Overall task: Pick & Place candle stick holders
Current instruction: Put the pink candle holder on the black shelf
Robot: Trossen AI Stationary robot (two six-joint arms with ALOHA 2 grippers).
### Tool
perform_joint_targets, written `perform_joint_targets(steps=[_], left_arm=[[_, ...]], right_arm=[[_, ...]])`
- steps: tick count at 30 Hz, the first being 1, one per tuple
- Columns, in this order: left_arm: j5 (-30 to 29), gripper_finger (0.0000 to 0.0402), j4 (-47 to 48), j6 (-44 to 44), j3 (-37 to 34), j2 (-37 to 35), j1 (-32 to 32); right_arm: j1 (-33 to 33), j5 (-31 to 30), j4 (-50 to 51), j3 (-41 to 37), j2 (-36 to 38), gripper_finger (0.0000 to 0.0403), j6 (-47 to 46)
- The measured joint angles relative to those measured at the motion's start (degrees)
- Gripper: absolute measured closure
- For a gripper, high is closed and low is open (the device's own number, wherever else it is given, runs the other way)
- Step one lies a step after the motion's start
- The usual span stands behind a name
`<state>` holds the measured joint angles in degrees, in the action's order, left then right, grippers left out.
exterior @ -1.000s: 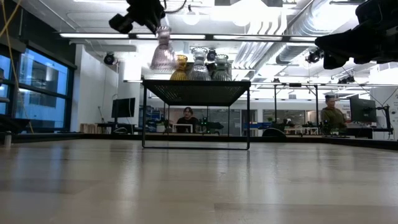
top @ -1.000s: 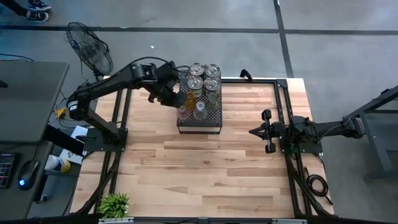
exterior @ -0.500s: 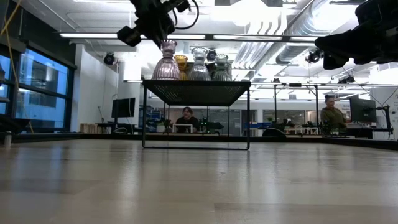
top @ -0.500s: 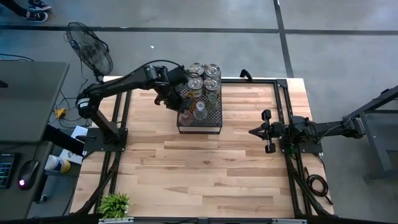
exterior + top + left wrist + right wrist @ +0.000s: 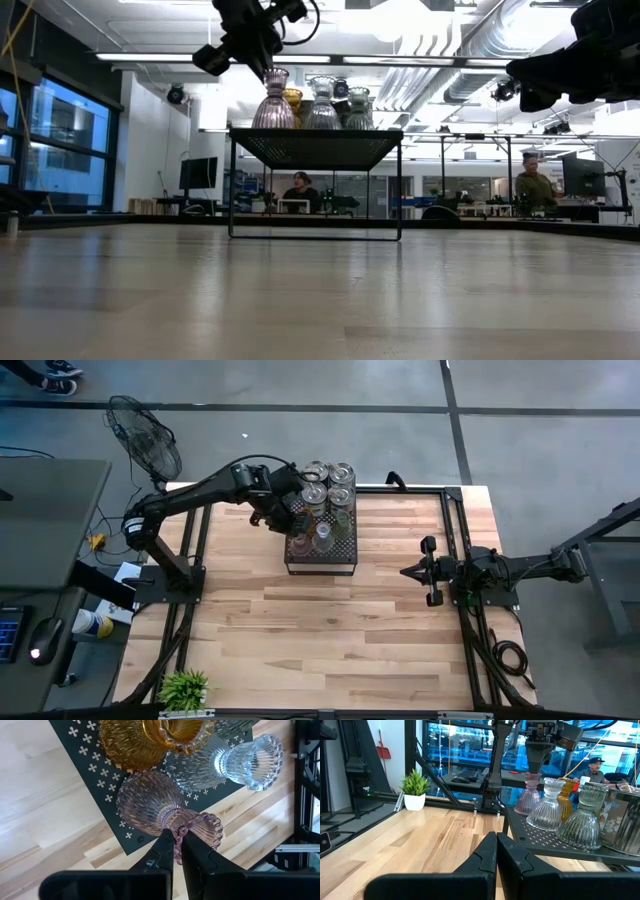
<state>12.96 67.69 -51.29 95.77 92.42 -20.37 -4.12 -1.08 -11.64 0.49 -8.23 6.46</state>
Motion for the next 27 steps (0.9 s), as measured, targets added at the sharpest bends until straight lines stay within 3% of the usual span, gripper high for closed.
perform_joint_targets(steps=[27], left_arm=[[0.4,0.0356,-0.2,1.2,-0.1,0.1,-0.3]], right_arm=[[0.0,0.0,0.0,0.0,0.0,0.0402,0.0]])
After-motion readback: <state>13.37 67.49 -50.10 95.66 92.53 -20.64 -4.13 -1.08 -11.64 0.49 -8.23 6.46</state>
